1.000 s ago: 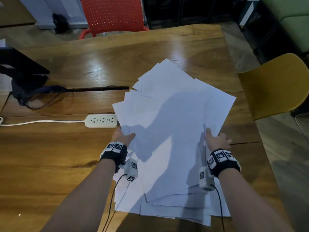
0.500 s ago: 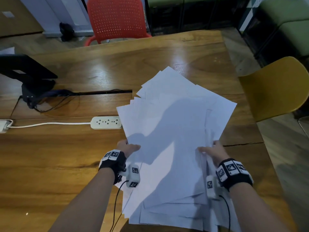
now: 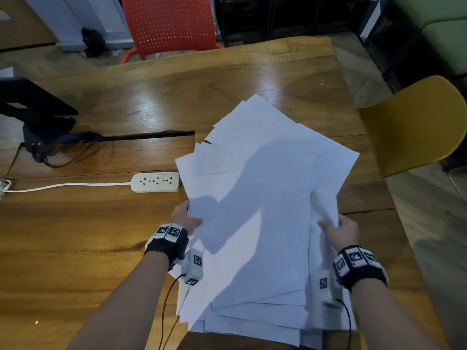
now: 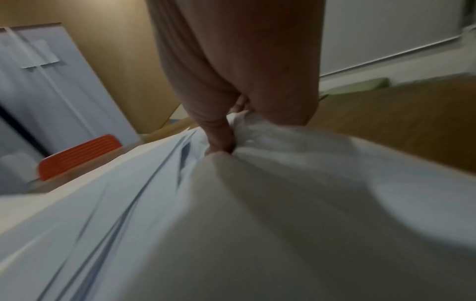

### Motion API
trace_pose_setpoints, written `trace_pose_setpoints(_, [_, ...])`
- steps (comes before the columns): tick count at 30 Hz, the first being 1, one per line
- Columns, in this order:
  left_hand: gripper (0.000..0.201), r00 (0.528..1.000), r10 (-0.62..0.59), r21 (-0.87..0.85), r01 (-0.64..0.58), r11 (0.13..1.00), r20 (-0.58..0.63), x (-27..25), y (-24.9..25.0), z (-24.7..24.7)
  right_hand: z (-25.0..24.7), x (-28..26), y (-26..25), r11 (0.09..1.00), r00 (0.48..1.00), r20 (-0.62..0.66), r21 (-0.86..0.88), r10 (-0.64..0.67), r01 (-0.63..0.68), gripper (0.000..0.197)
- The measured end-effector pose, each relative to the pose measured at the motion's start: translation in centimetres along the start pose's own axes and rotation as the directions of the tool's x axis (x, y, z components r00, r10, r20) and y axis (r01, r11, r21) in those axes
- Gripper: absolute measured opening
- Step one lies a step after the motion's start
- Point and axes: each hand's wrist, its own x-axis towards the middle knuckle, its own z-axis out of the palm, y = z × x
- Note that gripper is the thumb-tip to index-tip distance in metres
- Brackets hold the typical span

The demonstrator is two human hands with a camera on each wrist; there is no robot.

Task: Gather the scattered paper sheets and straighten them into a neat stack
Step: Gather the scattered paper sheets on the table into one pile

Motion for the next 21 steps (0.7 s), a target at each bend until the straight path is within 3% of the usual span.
trace_pose_setpoints(3, [0.053,0.999,0.027,0.125,-0.03,0.992,0.023,1.0,0.9,0.1,2.8,0.1,-1.2,0.991,0.989,0.094,-0.058,-0.111,0.117,0.015])
trace_pose_setpoints(7, [0.032,0.996,-0.025,-0.002,0.026,1.0,0.085,0.3,2.1,0.3,4.7,0.1,-2.8,0.977,0.972,0.156,-0.097,-0.175,0.191,0.033])
trace_pose_setpoints(10, [0.035,0.998,-0.052,-0.137,0.058,0.989,0.047,-0.1,1.5,0.6,2.8,1.0,-2.6,0.987,0.977,0.203,-0.138,-0.06,0.089,0.018])
trace_pose_setpoints(13, [0.046,0.996,-0.091,-0.151,0.09,0.984,-0.002,-0.2,0.9,1.5,0.1,1.6,-1.3,0.968,0.919,0.371,-0.248,0.134,-0.041,0.039])
trace_pose_setpoints(14, [0.049,0.996,-0.093,-0.151,0.091,0.984,-0.002,-0.4,0.9,1.9,-0.6,1.2,-1.3,0.961,0.919,0.366,-0.274,0.146,-0.043,0.035])
trace_pose_setpoints(15, [0.05,0.995,-0.095,-0.151,0.094,0.984,0.0,-0.8,1.0,2.2,-1.2,0.8,-1.3,0.962,0.937,0.324,-0.271,0.131,-0.041,0.025])
trace_pose_setpoints(18, [0.041,0.996,-0.088,-0.131,0.086,0.988,-0.015,-1.6,1.1,3.0,-2.5,-1.1,-2.1,0.964,1.0,0.01,-0.264,0.005,-0.002,0.008])
trace_pose_setpoints(21, [0.019,0.994,-0.095,-0.105,0.089,0.99,-0.054,-2.1,1.2,2.5,-3.6,-2.9,-3.8,0.957,0.95,-0.28,-0.284,-0.141,0.059,0.013])
